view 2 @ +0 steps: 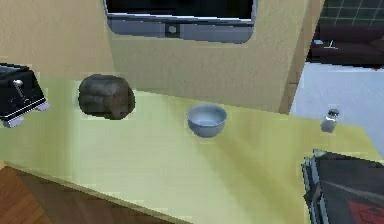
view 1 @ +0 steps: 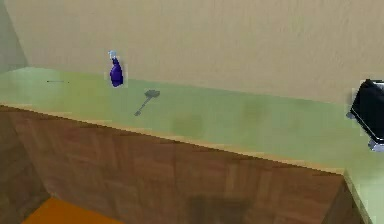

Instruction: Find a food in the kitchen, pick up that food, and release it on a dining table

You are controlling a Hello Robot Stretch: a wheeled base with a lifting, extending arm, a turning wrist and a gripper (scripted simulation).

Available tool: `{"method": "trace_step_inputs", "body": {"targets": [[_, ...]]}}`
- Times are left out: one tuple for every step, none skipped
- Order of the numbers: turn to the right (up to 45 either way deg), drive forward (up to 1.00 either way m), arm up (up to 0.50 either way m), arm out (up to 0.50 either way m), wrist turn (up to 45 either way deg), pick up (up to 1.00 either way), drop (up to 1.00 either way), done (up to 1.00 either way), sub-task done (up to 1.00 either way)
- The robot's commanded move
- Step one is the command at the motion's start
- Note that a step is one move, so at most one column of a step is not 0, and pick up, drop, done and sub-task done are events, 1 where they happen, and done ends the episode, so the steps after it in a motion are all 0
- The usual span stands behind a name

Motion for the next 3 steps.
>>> {"method": "trace_step_inputs", "body": {"targets": [[-18.0,0.0,0.0,0.0,0.0,0.0,0.0,0.0,0.0],[0.0,0.0,0.5,0.0,0.0,0.0,0.0,0.0,0.0],[0.0,0.0,0.38,0.0,0.0,0.0,0.0,0.0,0.0]]}}
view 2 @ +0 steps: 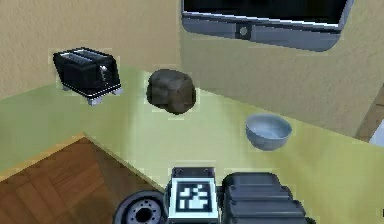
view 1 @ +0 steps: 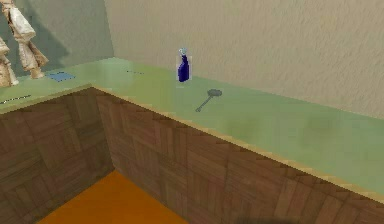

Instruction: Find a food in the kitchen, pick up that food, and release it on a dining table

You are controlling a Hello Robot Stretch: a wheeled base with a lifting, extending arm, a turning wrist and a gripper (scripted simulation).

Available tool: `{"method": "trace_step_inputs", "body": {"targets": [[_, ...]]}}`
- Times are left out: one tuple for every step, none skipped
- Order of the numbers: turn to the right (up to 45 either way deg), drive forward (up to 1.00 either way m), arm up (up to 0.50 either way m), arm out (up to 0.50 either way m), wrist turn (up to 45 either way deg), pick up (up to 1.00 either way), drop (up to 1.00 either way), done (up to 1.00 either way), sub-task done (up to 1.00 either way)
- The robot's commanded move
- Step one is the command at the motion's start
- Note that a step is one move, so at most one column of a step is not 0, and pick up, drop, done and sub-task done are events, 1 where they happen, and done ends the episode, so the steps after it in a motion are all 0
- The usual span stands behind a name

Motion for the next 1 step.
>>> {"method": "trace_step_inputs", "body": {"targets": [[0.0,0.0,0.0,0.44,0.0,0.0,0.0,0.0,0.0]]}}
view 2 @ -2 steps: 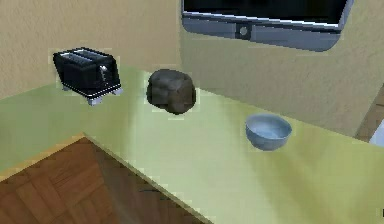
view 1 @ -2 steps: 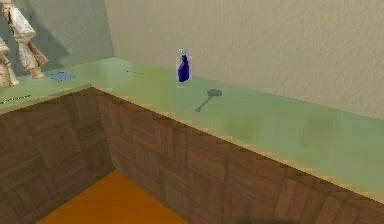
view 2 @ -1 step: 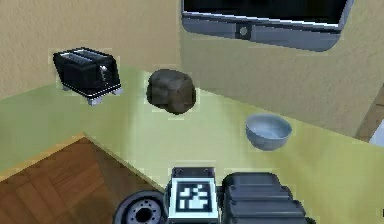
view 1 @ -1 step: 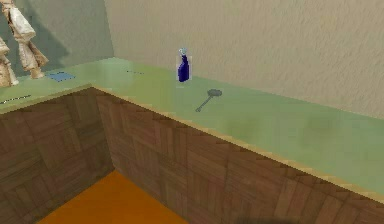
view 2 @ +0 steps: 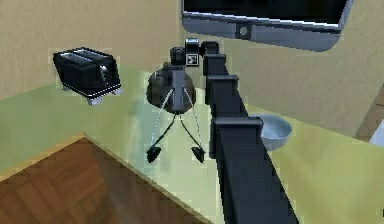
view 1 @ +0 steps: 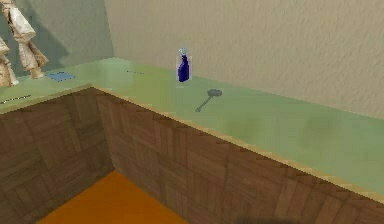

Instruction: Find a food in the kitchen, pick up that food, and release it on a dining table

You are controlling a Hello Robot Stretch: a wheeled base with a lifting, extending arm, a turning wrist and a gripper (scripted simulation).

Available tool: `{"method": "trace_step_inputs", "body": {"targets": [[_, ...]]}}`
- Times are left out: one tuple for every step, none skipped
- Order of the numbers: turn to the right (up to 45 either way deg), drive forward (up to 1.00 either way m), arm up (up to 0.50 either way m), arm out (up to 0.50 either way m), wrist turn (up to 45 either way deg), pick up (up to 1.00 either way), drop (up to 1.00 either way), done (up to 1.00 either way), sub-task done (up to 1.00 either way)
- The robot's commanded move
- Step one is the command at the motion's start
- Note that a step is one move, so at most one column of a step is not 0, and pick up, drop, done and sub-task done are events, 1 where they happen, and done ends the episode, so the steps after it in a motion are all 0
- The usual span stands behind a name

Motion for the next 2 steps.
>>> {"method": "trace_step_inputs", "body": {"targets": [[0.0,0.0,0.0,0.0,45.0,0.0,0.0,0.0,0.0],[0.0,0.0,0.0,0.0,45.0,0.0,0.0,0.0,0.0]]}}
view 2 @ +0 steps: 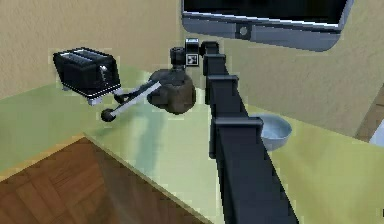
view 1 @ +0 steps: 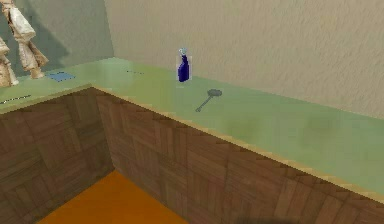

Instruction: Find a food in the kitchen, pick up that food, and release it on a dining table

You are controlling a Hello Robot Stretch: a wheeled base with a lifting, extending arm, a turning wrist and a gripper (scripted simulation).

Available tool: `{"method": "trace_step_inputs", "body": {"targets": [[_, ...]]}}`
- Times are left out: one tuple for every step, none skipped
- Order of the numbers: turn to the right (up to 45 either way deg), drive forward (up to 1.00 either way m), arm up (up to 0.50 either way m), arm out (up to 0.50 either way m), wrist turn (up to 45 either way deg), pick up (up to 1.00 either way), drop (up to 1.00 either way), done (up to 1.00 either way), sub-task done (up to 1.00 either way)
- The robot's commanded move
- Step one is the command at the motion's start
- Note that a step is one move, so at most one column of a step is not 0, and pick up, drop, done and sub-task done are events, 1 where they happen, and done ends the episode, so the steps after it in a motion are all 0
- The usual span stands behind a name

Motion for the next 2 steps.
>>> {"method": "trace_step_inputs", "body": {"targets": [[0.0,0.0,0.0,0.0,45.0,0.0,0.0,0.0,0.0],[0.0,0.0,0.0,0.0,36.0,0.0,0.0,0.0,0.0]]}}
